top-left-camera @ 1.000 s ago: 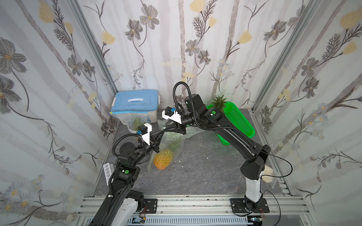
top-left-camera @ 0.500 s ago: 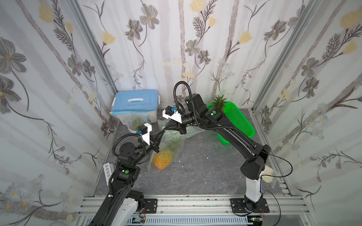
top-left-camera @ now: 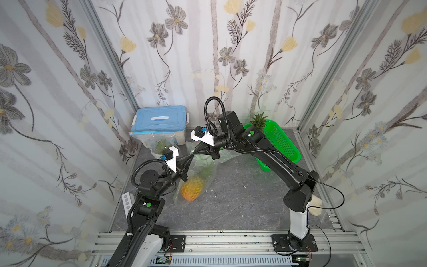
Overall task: Open the zip-top bag and take out the pineapple
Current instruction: Unzip the zipper on the zipper food storage bag.
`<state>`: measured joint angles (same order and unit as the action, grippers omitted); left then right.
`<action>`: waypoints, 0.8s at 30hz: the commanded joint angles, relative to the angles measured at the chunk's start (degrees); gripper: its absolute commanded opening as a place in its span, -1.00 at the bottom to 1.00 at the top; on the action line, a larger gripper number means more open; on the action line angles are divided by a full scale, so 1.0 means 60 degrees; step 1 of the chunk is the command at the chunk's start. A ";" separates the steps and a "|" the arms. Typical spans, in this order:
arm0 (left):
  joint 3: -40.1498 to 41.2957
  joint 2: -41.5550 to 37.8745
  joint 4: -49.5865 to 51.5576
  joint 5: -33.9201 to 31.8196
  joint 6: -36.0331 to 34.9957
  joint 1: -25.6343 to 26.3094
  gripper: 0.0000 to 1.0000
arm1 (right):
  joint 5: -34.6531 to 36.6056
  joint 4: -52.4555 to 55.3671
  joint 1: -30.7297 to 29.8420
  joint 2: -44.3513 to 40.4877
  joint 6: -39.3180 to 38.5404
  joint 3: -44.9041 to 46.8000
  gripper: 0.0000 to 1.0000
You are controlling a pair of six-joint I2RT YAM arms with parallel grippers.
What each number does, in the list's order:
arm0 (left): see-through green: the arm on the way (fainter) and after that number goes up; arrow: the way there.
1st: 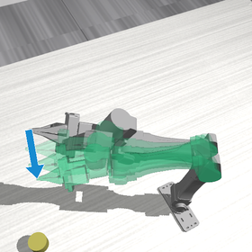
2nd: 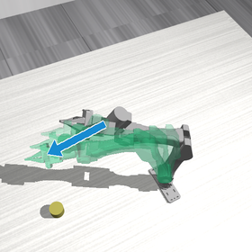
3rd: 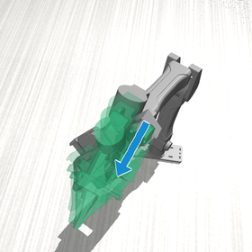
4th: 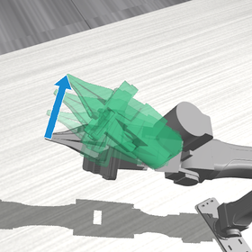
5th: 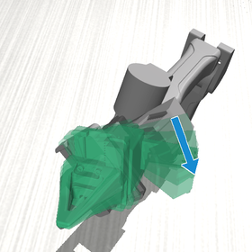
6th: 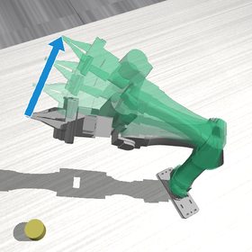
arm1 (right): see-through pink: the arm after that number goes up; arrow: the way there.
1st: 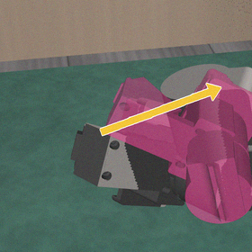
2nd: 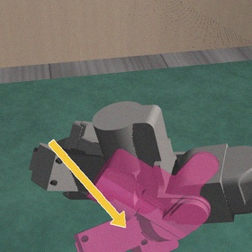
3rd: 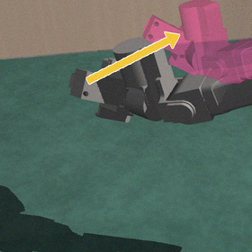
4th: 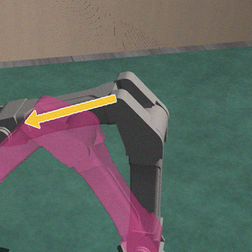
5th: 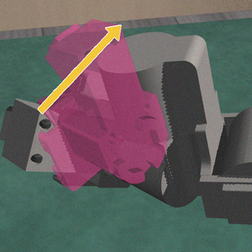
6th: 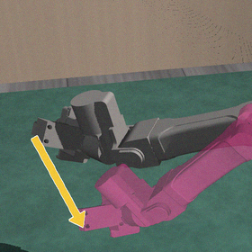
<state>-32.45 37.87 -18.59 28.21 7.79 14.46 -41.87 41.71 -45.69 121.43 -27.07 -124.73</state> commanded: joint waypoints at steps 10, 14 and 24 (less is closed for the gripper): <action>0.0005 -0.0159 -0.1034 -0.0342 -0.0079 -0.0005 -1.00 | 0.0663 0.0162 0.0142 -0.0232 -0.0287 0.0669 -1.00; 0.0018 -0.0202 -0.1018 -0.0480 -0.0073 0.0006 -1.00 | 0.0731 0.0154 0.0141 -0.0315 -0.0297 0.0832 -1.00; 0.0031 -0.0201 -0.0943 -0.0599 -0.0082 -0.0007 -1.00 | 0.0917 0.0117 0.0139 -0.0506 -0.0344 0.1081 -1.00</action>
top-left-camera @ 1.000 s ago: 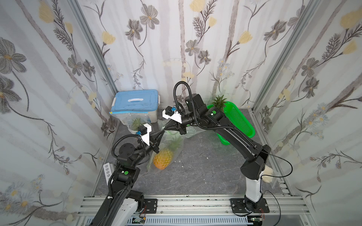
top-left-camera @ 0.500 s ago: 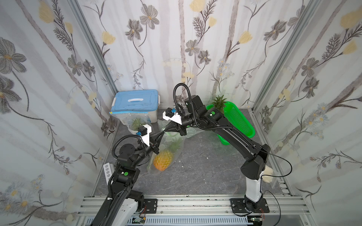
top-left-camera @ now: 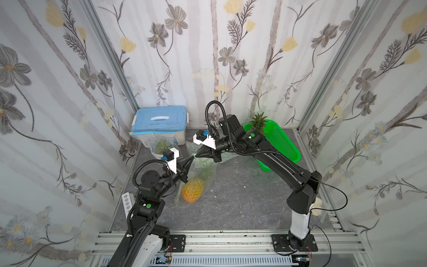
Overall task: Open the zip-top bag and take out the pineapple
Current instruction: Unzip the zipper on the zipper food storage bag.
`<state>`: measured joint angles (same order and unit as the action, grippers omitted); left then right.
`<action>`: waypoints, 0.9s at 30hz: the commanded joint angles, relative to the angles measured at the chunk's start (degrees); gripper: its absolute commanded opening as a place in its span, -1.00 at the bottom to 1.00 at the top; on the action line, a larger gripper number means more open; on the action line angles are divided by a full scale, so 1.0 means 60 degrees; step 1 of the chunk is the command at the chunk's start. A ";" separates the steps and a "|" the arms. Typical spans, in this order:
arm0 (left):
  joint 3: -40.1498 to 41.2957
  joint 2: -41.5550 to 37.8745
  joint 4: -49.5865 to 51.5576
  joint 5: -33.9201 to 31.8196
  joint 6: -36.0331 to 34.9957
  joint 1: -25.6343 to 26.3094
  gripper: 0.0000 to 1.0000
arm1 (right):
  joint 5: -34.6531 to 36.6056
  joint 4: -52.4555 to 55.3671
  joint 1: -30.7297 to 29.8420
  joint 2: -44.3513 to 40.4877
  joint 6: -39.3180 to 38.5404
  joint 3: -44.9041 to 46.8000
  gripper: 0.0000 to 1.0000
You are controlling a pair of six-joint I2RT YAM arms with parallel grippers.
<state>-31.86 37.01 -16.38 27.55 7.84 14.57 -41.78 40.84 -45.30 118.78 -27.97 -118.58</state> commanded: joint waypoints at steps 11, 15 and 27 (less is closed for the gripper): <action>0.0007 -0.0302 -0.1282 -0.0682 -0.0032 -0.0025 -1.00 | 0.1286 0.0139 0.0068 -0.0161 -0.0183 0.0559 -1.00; 0.0078 -0.0457 -0.1246 -0.0873 0.0000 -0.0026 -1.00 | 0.1418 0.0086 0.0077 -0.0237 -0.0191 0.0715 -1.00; 0.0058 -0.0746 -0.1150 -0.1134 0.0060 -0.0040 -1.00 | 0.2255 -0.0628 0.0615 -0.1088 0.0085 0.2213 -1.00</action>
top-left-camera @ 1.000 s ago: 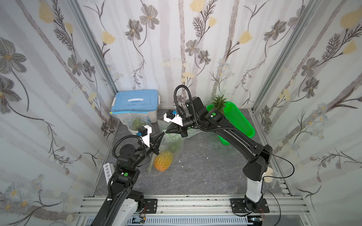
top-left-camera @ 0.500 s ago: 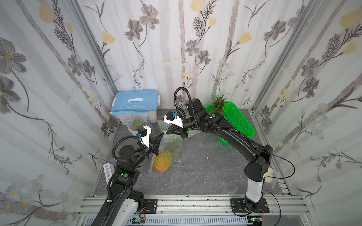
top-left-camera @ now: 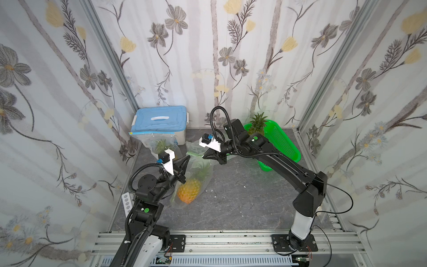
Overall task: Open the zip-top bag and take out the pineapple
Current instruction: Unzip the zipper on the zipper food storage bag.
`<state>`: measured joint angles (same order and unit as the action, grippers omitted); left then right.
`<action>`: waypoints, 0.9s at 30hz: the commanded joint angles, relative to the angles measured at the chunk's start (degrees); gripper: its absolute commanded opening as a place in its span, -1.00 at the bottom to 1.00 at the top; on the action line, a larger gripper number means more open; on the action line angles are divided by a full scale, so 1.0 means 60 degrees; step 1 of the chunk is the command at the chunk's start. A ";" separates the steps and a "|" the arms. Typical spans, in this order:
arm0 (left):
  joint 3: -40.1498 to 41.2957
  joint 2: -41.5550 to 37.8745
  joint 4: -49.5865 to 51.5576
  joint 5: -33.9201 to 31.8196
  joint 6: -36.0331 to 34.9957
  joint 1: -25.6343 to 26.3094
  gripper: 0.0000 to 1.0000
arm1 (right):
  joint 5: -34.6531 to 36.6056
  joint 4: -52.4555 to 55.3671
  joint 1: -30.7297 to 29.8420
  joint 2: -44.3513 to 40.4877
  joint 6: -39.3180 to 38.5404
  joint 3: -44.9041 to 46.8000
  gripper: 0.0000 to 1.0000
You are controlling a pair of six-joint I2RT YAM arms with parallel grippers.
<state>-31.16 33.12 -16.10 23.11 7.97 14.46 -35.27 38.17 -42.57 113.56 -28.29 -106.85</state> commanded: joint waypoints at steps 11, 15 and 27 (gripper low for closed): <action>-0.0050 0.0197 -0.1305 -0.0687 -0.0009 -0.0108 -1.00 | 0.3100 -0.0527 0.0684 -0.1514 0.0753 0.1959 -1.00; -0.0048 0.0417 -0.1480 -0.0789 0.0032 -0.0160 -1.00 | 0.3737 -0.0654 0.0850 -0.2174 0.1099 0.2652 -1.00; -0.0183 0.1389 -0.1902 -0.1311 0.0020 -0.0446 -1.00 | 0.5833 -0.0548 0.1185 -0.4115 0.2193 0.4357 -1.00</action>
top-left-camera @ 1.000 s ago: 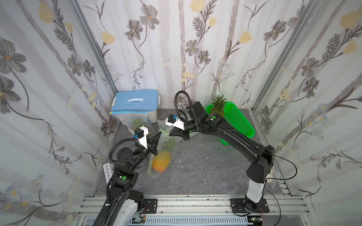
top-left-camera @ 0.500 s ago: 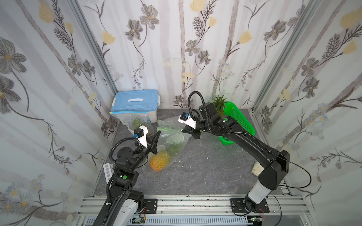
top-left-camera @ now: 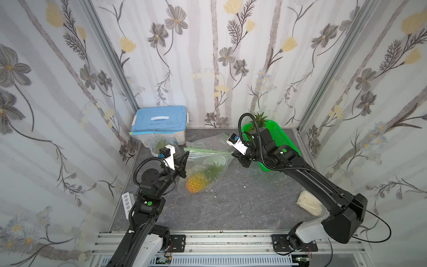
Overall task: Open the zip-top bag and take out the pineapple
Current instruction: Unzip the zipper on the zipper food storage bag.
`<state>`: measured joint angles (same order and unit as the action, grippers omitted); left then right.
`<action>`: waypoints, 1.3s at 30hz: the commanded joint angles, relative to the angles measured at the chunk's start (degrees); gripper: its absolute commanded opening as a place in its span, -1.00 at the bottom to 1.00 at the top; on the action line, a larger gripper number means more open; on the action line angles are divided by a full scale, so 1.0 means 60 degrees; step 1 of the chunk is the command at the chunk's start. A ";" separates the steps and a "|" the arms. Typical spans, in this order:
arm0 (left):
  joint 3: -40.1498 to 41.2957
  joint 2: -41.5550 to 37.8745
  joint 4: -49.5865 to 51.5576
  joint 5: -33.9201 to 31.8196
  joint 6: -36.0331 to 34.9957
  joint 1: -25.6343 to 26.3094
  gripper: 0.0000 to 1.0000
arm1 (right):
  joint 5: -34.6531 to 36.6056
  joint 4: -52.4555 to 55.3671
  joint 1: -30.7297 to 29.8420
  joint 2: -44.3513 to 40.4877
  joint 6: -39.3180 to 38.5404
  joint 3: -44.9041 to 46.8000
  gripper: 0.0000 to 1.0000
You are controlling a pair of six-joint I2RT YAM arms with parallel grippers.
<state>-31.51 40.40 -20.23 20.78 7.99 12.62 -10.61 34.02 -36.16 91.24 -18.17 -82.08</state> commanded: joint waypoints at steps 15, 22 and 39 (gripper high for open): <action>-0.0372 0.2225 -0.2604 -0.0544 0.0732 -0.0405 -1.00 | 0.1327 0.0931 -0.0331 -0.2077 0.1831 0.1066 -1.00; -0.0287 0.2574 -0.3041 -0.0095 0.0895 -0.0405 -1.00 | 0.0246 0.0160 -0.1156 -0.1537 0.1929 0.1369 -0.85; 0.0065 0.2677 -0.3645 0.0945 0.0647 -0.0405 -1.00 | 0.0864 -0.0841 -0.1238 -0.0102 0.1983 -0.1209 -0.26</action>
<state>-31.33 56.82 -38.92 25.17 12.36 10.28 -6.98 32.91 -43.38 88.60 -6.92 -87.35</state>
